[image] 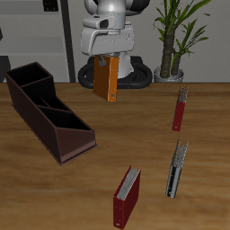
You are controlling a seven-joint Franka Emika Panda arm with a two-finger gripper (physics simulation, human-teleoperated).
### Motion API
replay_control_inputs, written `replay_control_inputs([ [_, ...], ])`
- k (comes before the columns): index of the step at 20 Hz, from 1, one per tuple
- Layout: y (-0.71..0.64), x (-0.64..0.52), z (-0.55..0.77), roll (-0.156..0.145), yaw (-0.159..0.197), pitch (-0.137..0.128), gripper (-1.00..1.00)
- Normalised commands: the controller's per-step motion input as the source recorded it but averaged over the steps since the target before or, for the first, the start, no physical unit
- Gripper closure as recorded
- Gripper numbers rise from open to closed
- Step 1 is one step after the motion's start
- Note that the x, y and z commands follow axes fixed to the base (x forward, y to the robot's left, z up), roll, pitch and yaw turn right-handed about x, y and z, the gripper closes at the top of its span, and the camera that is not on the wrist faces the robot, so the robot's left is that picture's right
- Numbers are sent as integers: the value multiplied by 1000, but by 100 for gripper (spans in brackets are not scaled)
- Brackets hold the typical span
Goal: Place the orange book into the right desk caddy's left compartment
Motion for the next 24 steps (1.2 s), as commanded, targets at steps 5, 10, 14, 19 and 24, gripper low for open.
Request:
replay_control_inputs([
  [5, -114, -159, 6, -31, 70, -25, 100],
  [10, -122, -205, 15, -30, 35, -12, 100],
  [14, -47, -103, 0, 0, 26, -2, 100],
  [19, -102, -95, 59, -23, 16, -15, 100],
  [24, -224, -57, 100, -45, -34, -7, 100],
])
